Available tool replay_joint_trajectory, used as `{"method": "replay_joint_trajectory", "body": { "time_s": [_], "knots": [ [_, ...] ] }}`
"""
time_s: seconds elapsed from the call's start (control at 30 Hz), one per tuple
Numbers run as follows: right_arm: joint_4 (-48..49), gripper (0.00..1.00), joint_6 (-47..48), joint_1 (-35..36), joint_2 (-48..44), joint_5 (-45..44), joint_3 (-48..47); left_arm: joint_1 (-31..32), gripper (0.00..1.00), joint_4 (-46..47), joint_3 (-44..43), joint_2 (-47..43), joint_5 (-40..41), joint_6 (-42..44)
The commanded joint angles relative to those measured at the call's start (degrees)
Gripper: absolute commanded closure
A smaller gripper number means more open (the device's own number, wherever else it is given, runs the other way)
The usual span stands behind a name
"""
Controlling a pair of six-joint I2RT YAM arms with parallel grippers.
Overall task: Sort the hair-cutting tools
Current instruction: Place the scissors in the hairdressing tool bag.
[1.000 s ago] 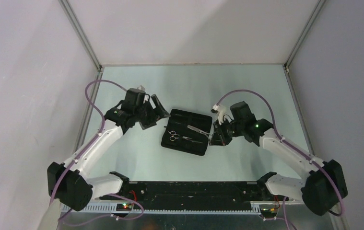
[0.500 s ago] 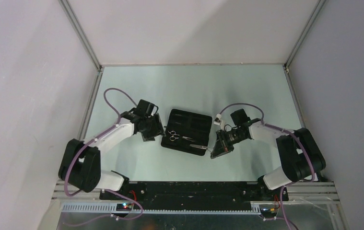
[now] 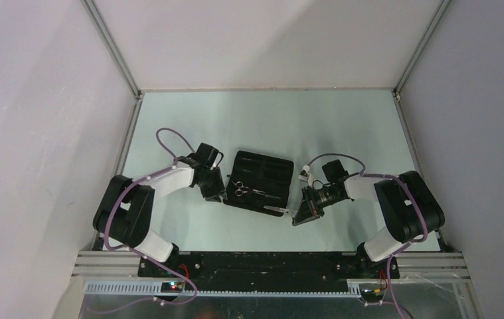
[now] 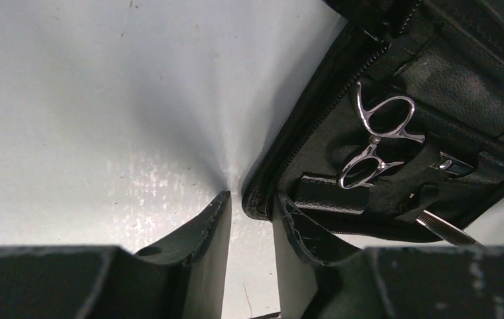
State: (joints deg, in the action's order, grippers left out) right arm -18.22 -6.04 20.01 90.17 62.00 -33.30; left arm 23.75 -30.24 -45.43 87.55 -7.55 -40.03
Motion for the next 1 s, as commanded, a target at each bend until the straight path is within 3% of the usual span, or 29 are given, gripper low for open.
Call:
{"method": "replay_joint_trajectory", "body": {
  "time_s": [0.0, 0.3, 0.53, 0.8, 0.97],
  "knots": [
    [5.2, 1.0, -2.32, -0.26, 1.99, 2.52, 1.01, 0.16, 0.66, 2.76, 0.96, 2.04, -2.33, 0.56],
    [10.62, 1.0, -5.68, 1.66, 4.95, 2.4, 0.11, 0.4, 0.75, 3.42, 1.91, 3.32, -3.25, 1.48],
    [10.52, 1.0, -5.69, 2.29, 7.25, 2.09, -1.47, 0.42, 0.78, 2.7, 2.84, 3.48, -2.67, 3.1],
    [6.95, 0.99, -3.29, 5.49, 14.23, 1.55, -8.21, 0.43, 0.92, 1.8, 2.22, 2.59, -1.23, 4.66],
    [3.69, 0.76, -2.56, 4.86, 13.89, -2.49, -9.34, 0.48, 0.95, 1.37, 2.35, 2.45, -0.7, 4.83]
  ]
}}
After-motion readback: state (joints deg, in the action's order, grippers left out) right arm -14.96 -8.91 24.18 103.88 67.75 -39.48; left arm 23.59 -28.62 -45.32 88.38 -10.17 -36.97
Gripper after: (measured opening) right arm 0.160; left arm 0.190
